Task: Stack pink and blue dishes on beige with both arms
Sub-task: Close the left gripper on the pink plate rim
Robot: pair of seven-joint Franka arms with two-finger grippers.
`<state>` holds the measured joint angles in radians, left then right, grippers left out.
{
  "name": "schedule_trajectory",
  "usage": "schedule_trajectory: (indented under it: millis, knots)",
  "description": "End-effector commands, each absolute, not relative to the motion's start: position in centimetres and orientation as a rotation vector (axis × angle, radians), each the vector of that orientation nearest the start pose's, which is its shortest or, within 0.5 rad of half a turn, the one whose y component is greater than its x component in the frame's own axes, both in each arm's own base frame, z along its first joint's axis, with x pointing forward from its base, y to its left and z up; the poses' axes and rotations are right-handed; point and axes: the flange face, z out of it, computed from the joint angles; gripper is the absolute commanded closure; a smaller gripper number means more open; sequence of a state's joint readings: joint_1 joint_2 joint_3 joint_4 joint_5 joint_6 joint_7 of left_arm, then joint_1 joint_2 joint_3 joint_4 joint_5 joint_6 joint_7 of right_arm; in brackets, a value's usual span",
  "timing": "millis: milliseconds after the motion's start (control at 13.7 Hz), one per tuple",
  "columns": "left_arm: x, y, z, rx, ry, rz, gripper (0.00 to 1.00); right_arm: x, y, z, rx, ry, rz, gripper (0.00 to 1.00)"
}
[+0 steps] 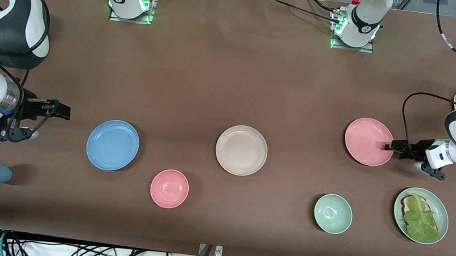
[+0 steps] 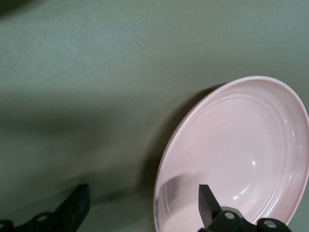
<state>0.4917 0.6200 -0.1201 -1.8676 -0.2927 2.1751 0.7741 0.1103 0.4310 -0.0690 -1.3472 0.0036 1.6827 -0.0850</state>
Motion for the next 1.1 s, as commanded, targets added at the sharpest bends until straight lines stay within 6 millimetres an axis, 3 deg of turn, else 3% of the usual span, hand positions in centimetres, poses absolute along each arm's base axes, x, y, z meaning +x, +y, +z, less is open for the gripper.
schedule_trajectory:
  millis: [0, 220, 293, 366, 440, 513, 733, 1026]
  knots:
    - [54.0, 20.1, 16.0, -3.607, 0.268, 0.192, 0.01, 67.5, 3.9, 47.6, -3.162, -0.233, 0.141, 0.00]
    - [52.2, 20.2, 15.1, -3.653, 0.168, 0.216, 0.01, 67.5, 3.9, 47.6, -3.163, -0.230, 0.141, 0.00]
    - [51.9, 20.4, 14.9, -3.658, 0.152, 0.219, 0.08, 67.5, 3.9, 47.6, -3.162, -0.230, 0.143, 0.00]
    - [51.9, 20.4, 14.9, -3.659, 0.149, 0.218, 0.50, 67.6, 3.8, 47.6, -3.163, -0.228, 0.141, 0.00]
    - [52.0, 20.5, 15.0, -3.658, 0.150, 0.215, 0.78, 67.6, 3.7, 47.6, -3.162, -0.230, 0.141, 0.00]
    - [51.9, 20.9, 15.1, -3.664, 0.141, 0.218, 0.97, 67.6, 3.6, 47.6, -3.162, -0.228, 0.141, 0.00]
    - [52.1, 21.0, 15.7, -3.691, 0.158, 0.264, 1.00, 67.6, 3.5, 47.6, -3.163, -0.226, 0.139, 0.00]
    - [54.0, 20.4, 17.8, -3.717, 0.210, 0.292, 1.00, 67.6, 3.7, 47.5, -3.161, -0.230, 0.141, 0.00]
